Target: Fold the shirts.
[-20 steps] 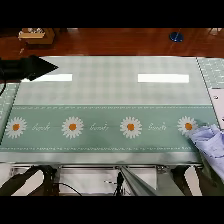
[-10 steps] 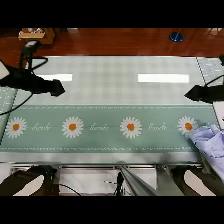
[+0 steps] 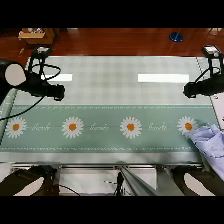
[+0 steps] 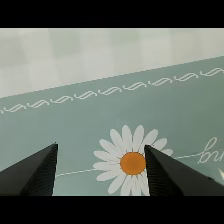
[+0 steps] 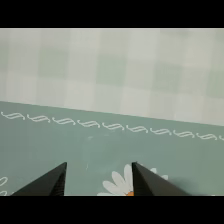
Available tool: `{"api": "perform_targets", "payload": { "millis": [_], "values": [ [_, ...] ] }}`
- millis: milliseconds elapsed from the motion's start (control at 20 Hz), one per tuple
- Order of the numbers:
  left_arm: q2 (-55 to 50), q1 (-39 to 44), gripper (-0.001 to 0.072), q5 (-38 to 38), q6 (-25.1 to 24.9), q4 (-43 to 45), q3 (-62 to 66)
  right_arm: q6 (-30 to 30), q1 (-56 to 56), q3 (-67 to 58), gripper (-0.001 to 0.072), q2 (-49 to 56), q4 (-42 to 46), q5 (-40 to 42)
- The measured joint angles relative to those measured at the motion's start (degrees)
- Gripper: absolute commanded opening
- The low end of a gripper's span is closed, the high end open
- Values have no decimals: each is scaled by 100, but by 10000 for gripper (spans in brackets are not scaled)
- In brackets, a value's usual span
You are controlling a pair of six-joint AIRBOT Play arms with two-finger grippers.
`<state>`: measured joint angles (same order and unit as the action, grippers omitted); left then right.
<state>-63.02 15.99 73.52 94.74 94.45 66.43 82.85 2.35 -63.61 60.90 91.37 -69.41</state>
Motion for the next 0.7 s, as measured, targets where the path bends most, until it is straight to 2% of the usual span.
{"api": "perform_targets", "payload": {
  "millis": [700],
  "values": [
    [0, 33, 636, 4, 59, 87, 0, 74, -57, -24, 479, 9, 118, -229]
  ]
}}
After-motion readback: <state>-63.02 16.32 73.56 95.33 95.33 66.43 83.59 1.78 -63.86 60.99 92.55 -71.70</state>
